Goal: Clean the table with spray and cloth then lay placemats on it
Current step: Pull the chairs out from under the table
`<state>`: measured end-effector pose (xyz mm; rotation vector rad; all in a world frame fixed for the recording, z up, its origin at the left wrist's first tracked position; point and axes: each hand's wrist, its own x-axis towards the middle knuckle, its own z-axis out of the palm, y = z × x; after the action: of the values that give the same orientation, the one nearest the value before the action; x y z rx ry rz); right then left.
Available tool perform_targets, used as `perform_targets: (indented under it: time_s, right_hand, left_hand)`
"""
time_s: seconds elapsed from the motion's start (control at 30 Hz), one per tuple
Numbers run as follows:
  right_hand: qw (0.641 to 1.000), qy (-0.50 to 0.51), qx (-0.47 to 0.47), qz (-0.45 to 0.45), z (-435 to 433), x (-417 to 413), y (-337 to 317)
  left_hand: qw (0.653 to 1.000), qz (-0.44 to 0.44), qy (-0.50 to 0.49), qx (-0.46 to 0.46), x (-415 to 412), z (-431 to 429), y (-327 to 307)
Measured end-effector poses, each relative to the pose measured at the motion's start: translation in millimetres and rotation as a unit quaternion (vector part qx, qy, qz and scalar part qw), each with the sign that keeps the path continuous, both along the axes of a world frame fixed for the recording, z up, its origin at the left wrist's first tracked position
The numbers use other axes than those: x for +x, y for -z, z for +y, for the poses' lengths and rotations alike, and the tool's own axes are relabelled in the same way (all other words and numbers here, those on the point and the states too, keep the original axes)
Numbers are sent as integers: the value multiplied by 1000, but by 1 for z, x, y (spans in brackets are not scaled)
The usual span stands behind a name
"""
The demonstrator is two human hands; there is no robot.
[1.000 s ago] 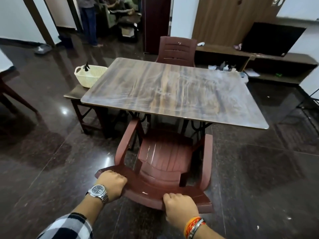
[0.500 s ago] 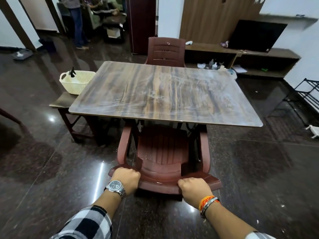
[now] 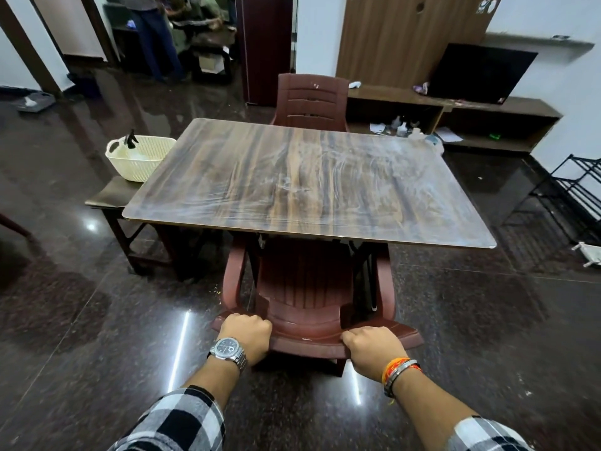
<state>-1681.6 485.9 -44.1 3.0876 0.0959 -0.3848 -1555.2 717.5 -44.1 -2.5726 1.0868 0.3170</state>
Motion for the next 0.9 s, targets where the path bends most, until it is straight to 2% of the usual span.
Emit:
perform_targets:
  time_s: [0.13,0.27,0.83,0.9]
  right_hand:
    - [1000,-19,9,-23,-11,6,3]
    - [999,-41,-20,-29,-16,6,8]
    - [999,-11,-30,-10,-11,11,6]
    - [998,-22,-51,-30,-8,11,4]
  left_hand:
    - [1000,0,-8,-4,3,-6,1]
    - [1000,5,0,-9,6,-7,3]
    - [1000,11,-11,-7,8,-4,-1]
    - [1000,14,-11,-5,8,-4,-3]
